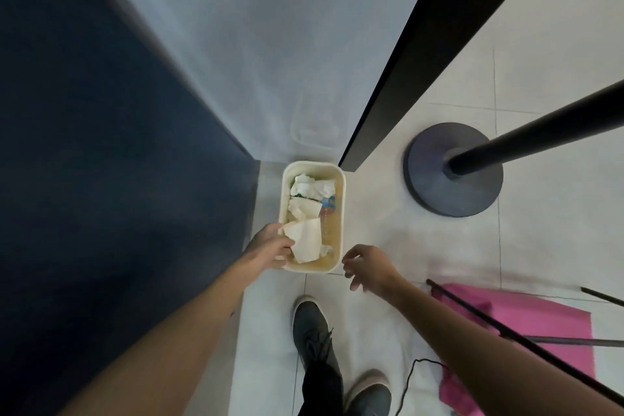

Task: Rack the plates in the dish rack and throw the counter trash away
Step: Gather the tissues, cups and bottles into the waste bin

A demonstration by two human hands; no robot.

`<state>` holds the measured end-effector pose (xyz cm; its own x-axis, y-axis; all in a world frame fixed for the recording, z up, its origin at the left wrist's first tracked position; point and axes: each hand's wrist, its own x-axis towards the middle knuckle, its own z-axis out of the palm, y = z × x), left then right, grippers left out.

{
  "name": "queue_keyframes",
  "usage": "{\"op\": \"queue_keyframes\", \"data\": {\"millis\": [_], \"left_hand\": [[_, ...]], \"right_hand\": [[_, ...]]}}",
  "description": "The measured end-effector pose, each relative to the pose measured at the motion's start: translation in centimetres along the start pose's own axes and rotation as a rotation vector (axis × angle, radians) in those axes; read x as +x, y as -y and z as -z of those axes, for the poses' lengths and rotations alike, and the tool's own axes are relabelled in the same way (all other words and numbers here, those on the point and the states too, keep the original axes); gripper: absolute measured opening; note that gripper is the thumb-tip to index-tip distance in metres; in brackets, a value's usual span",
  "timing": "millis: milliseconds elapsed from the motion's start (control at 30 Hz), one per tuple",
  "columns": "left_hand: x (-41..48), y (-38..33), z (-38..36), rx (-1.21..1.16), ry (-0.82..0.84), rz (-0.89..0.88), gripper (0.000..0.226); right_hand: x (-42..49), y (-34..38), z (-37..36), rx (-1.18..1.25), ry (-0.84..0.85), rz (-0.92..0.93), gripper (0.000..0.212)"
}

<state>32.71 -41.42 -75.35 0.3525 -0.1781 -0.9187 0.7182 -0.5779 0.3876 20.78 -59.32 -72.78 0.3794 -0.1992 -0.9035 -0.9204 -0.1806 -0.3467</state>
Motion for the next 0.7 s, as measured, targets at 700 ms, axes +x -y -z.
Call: {"op": "queue_keyframes", "data": {"millis": [700], "left_hand": [[-4.9, 3.5, -4.1, 0.110, -0.260, -0.206, 0.011]], "right_hand": [[-5.6, 8.1, 2.5, 0.659, 0.146, 0.019, 0.058]]}}
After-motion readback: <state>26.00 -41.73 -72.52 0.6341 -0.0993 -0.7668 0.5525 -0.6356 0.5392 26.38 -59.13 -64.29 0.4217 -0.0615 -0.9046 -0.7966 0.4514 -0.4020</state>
